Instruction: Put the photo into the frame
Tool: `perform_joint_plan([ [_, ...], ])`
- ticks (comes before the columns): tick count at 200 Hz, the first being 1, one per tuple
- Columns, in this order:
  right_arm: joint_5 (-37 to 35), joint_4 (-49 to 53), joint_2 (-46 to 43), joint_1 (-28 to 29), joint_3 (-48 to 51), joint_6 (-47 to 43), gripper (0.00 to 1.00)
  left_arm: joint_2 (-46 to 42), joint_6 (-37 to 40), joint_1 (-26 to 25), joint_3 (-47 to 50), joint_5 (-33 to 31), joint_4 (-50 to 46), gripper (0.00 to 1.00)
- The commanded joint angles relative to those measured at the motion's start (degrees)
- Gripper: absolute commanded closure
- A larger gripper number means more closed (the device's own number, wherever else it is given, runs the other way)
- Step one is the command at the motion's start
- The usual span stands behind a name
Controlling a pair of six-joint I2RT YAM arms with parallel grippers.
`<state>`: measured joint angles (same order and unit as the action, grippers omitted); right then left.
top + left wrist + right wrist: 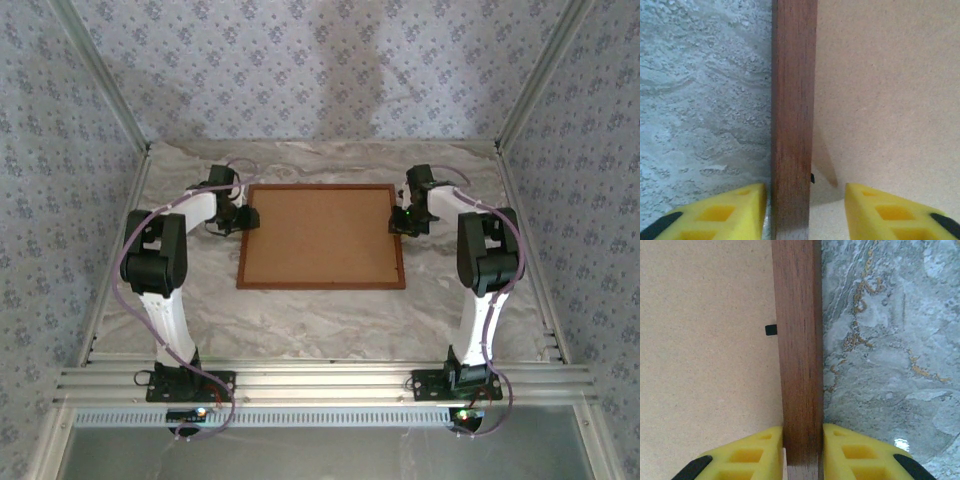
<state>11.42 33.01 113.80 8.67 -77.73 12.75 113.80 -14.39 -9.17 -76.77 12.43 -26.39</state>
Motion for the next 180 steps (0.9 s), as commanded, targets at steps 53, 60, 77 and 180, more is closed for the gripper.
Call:
perform_joint_plan([
  [53, -3.3, 1.0, 0.8, -0.1, -0.7, -1.6, 0.75, 3.7, 0.2, 1.9, -8.7, -1.7, -5.2, 0.46],
  [60, -3.3, 1.1, 0.9, -0.1, -0.7, -1.7, 0.75, 4.3, 0.4, 1.9, -9.2, -2.1, -5.8, 0.48],
  [77, -3.4, 1.1, 1.0, -0.1, -0.7, -1.7, 0.75, 4.9, 0.6, 1.9, -9.6, -2.7, -6.4, 0.54],
  [180, -2.6, 1.1, 1.7, -0.4, -1.0, -1.8, 0.75, 3.0, 1.6, 2.0, -6.7, -2.2, -7.7, 0.67],
])
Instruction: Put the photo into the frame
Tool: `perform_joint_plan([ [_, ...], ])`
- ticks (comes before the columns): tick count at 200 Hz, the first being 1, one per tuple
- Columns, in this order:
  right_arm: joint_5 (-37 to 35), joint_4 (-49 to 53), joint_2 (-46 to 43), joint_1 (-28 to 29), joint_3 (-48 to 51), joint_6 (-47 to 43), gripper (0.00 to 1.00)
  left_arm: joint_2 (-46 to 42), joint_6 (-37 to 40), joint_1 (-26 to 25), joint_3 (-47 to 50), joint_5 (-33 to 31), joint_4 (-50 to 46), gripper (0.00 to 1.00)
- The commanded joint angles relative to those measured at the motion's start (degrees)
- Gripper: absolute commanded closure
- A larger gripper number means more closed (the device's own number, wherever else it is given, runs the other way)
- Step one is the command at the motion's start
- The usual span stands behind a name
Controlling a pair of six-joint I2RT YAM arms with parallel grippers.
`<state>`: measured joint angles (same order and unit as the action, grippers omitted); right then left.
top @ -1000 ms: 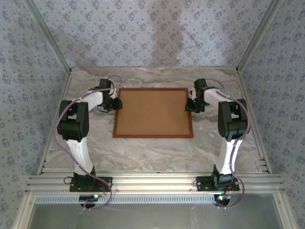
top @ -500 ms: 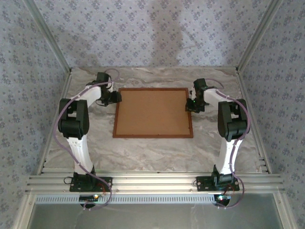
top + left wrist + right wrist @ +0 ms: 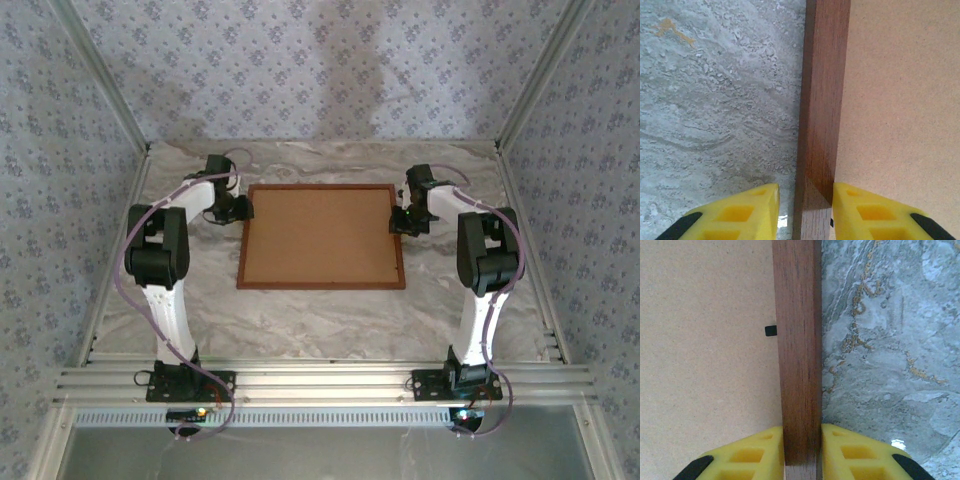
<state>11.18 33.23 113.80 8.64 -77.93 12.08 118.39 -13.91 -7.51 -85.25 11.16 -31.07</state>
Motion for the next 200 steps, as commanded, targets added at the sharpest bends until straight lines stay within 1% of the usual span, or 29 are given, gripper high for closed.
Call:
perform_joint_plan([
  [1, -2.4, 0.9, 1.6, -0.4, -0.8, -1.2, 0.75, -1.6, 1.1, 0.3, 1.8, -1.0, -3.0, 0.67],
  [42, -2.2, 0.9, 2.0, -0.3, -1.0, -1.3, 0.75, -3.8, 0.5, 0.4, 3.1, -0.4, -2.0, 0.64],
  [115, -2.1, 0.9, 2.4, -0.4, -1.3, -1.4, 0.75, -4.4, 0.0, 0.7, 3.9, -0.3, -1.7, 0.65],
  [133, -2.1, 0.9, 2.5, -0.4, -1.3, -1.4, 0.75, -5.1, -0.5, 0.9, 4.6, -0.4, -0.9, 0.61],
  [152, -2.0, 0.9, 2.6, -0.4, -1.3, -1.4, 0.75, -6.1, -1.2, 1.1, 5.7, 0.0, 0.7, 0.6],
  [200, -1.9, 1.6, 2.7, -0.4, -1.5, -1.5, 0.76, -6.6, -1.6, 1.5, 6.5, 0.7, 1.2, 0.65],
])
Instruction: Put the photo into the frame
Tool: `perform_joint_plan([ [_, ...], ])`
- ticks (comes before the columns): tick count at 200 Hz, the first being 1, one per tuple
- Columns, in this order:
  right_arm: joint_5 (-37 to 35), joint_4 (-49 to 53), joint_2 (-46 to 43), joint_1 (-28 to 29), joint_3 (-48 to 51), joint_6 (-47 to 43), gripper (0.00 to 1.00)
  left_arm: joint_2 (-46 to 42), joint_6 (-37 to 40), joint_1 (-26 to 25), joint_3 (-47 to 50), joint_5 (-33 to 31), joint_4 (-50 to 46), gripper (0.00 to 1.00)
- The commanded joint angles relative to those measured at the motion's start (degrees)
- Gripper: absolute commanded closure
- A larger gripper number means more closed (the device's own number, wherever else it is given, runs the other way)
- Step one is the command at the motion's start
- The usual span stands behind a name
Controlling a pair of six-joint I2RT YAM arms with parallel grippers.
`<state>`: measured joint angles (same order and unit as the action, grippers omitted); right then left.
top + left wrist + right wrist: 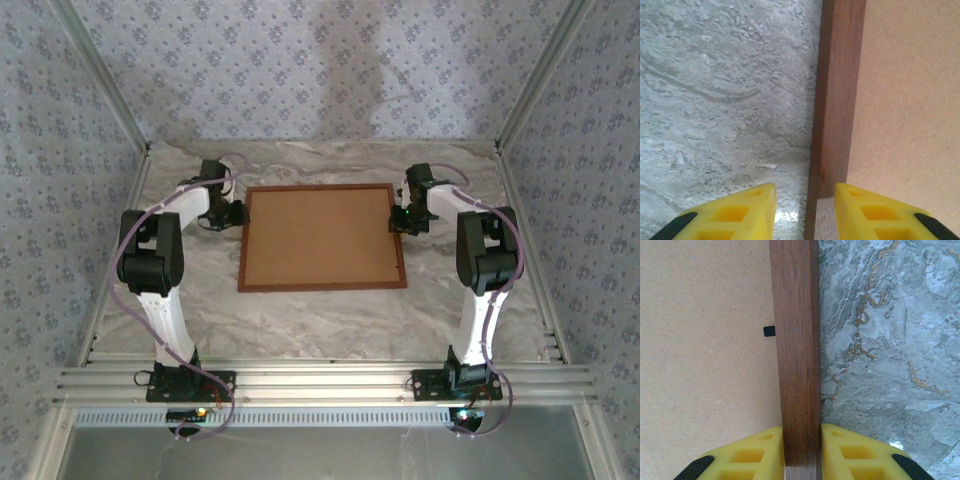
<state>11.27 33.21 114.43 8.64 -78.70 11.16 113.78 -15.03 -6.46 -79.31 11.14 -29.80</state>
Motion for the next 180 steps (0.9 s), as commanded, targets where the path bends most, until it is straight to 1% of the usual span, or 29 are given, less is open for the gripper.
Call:
perform_joint_plan([
  [1, -2.0, 2.0, 2.0, -0.4, -0.8, -0.6, 0.76, -2.0, -0.4, 0.5, 0.6, 0.8, -0.1, 0.65],
  [83, -2.1, 2.5, 2.2, -0.4, -1.0, -0.7, 0.76, -0.2, -0.1, 0.1, 0.8, 4.0, -0.2, 0.65],
  [180, -2.1, 2.5, 2.1, -0.4, -1.0, -0.7, 0.76, 2.9, 0.3, -1.4, 2.6, 2.1, -1.8, 0.66],
])
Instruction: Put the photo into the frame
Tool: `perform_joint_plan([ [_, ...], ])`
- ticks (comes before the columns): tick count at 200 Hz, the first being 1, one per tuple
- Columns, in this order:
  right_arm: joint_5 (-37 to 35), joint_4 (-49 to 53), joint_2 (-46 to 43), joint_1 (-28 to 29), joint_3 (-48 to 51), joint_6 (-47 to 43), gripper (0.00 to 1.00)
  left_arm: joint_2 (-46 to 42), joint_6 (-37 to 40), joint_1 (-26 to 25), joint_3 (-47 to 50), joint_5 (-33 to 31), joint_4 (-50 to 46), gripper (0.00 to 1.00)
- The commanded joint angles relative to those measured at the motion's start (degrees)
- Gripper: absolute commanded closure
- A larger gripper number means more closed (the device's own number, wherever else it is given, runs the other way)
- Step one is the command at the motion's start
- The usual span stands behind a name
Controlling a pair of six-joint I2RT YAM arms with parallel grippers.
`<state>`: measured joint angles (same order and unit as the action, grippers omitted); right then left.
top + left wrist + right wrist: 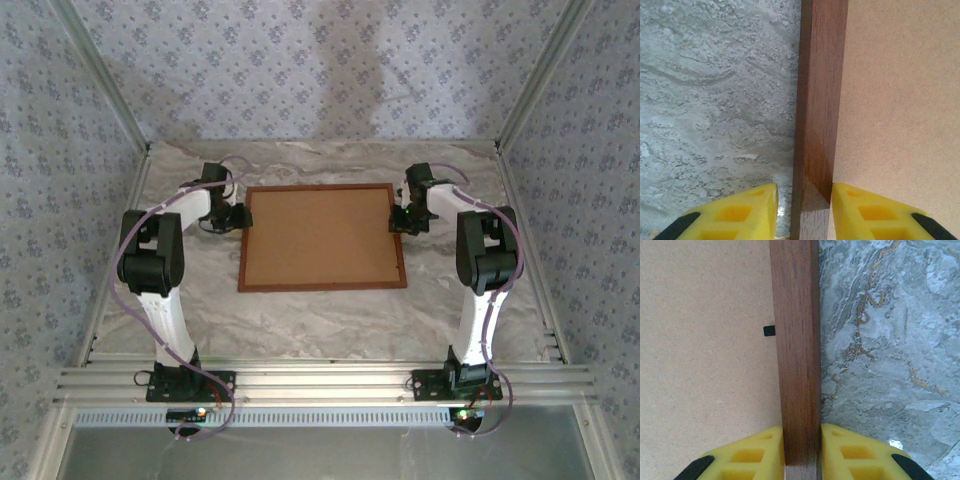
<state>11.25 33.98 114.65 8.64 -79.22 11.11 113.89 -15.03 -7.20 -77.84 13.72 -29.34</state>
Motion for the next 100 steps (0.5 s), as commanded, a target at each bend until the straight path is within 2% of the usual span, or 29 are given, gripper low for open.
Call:
perform_joint_plan([
  [1, -2.1, 1.7, 1.9, -0.4, -0.5, -0.7, 0.76, 2.8, 0.4, -0.7, 1.1, -0.5, -2.3, 0.66],
  [100, -2.3, 0.7, 2.4, -0.1, -0.8, -0.9, 0.76, 6.8, 2.0, -4.1, -3.2, -1.4, -5.5, 0.62],
])
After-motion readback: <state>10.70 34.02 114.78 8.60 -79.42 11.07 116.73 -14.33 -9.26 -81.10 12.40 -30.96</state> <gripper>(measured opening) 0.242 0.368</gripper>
